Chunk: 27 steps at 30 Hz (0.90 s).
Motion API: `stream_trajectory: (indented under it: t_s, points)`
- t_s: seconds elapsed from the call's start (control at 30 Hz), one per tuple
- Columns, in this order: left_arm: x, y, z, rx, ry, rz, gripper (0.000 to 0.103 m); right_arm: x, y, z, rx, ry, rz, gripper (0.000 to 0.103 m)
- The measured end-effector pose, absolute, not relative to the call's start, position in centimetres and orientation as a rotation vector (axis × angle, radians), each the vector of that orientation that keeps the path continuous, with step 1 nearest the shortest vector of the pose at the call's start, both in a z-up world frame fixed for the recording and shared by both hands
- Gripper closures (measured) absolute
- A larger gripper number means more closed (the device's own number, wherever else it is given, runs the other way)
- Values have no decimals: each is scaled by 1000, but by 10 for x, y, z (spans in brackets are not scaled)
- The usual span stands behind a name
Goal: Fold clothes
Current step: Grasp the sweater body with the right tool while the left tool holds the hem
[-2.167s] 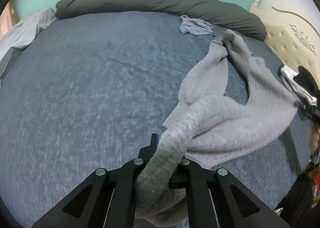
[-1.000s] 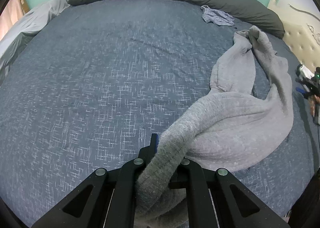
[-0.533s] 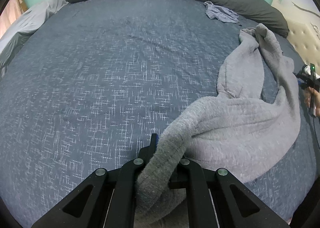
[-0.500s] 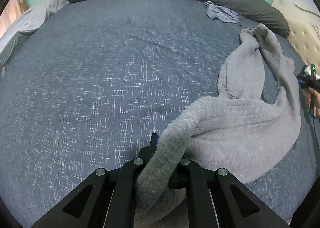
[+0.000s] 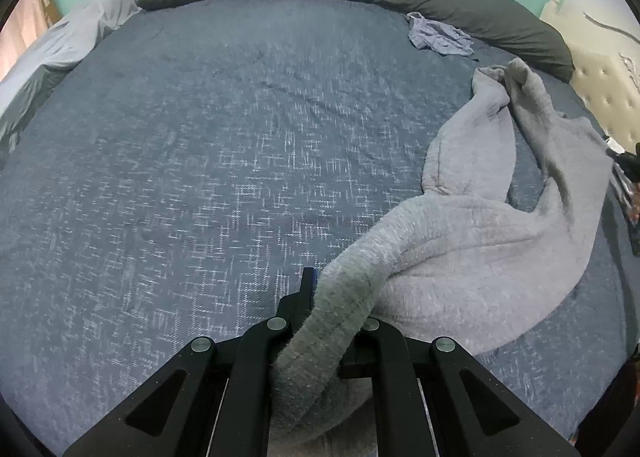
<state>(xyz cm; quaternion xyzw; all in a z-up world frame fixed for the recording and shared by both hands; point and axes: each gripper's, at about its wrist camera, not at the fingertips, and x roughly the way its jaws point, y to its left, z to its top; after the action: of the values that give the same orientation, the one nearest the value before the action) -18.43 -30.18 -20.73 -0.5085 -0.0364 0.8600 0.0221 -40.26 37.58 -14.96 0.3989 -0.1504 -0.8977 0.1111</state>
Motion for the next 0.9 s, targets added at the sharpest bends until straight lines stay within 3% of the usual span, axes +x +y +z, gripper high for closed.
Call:
stream_trajectory:
  t_s: [0.43,0.7,0.9]
  points:
    - [-172,-316,-155,-1523,-124,2728,96,-295,425,-62,1044,-485,-2651,100]
    - [-152,-321,-140,-1532,-147,2688,96,-218,463,-92,1133,-512,-2608,100]
    - [-149,-308,-178,-1644,-134,2587,96,-189,465,-146,1312,-458,-2548,100]
